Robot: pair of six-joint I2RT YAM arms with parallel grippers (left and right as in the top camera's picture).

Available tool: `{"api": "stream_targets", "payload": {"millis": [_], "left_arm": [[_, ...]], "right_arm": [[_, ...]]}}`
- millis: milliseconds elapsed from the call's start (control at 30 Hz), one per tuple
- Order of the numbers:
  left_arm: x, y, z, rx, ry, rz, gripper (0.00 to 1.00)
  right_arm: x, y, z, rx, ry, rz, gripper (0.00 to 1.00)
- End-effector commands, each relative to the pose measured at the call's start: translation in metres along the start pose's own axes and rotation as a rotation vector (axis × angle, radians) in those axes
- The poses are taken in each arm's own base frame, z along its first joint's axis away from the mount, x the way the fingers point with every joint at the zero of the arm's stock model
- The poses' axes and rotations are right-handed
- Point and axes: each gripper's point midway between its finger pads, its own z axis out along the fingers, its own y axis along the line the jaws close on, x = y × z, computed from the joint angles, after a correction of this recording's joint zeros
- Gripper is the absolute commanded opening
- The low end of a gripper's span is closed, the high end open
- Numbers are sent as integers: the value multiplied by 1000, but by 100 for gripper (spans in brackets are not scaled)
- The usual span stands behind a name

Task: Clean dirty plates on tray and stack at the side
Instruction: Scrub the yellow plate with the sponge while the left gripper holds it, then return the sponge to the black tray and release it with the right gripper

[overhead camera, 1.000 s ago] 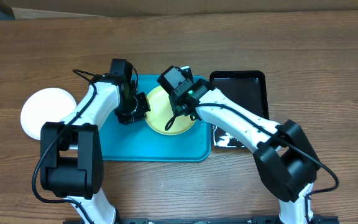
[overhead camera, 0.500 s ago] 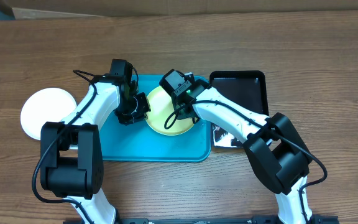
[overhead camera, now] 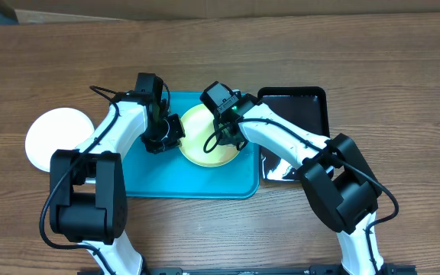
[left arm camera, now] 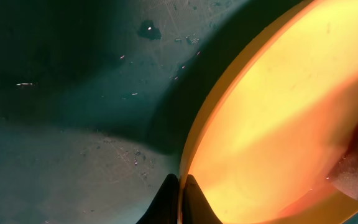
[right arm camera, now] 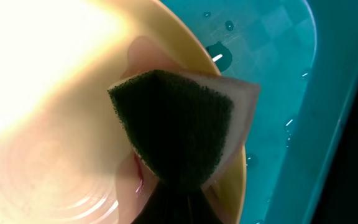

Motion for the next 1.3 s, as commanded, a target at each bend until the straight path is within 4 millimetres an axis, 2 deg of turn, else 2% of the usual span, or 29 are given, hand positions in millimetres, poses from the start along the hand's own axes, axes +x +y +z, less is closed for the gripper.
{"api": "stream_targets", "payload": {"millis": [0, 200, 300, 400, 500, 633, 700, 767, 833, 900, 1000, 1133, 1200, 1267], "left_arm": [[4, -3, 2, 8, 10, 12, 4], [4, -2, 2, 8, 11, 11, 4], [4, -2, 2, 8, 11, 12, 4], [4, -3, 2, 8, 10, 12, 4], [4, -2, 2, 8, 11, 12, 4], [4, -2, 2, 8, 11, 11, 4], [4, -2, 2, 8, 11, 11, 4], [4, -3, 2, 8, 11, 11, 4], [4, -3, 2, 8, 11, 12, 4], [4, -2, 2, 8, 10, 11, 4], [4, -2, 2, 6, 9, 11, 4], [3, -2, 2, 6, 6, 12, 4], [2, -3, 2, 8, 2, 13, 4], [2, -3, 2, 9, -1, 14, 5]], "right_arm": [[19, 16, 20, -78, 95, 4, 4], [36, 48, 23, -260, 197, 8, 4], [42, 68, 16, -375, 239, 5, 4], [39, 91, 0, -528, 255, -30, 4], [19, 103, -30, -669, 220, -65, 4], [-25, 92, -75, -744, 107, -59, 4], [-49, 74, -99, -732, 44, -34, 4], [-69, 47, -120, -690, -13, 7, 4], [-82, 12, -137, -627, -56, 48, 4], [-84, -19, -146, -557, -72, 79, 4], [-73, -73, -144, -381, -45, 150, 4], [-44, -144, -129, -94, 51, 228, 4], [-31, -165, -119, 8, 89, 236, 4], [-18, -174, -107, 60, 123, 238, 4]]}}
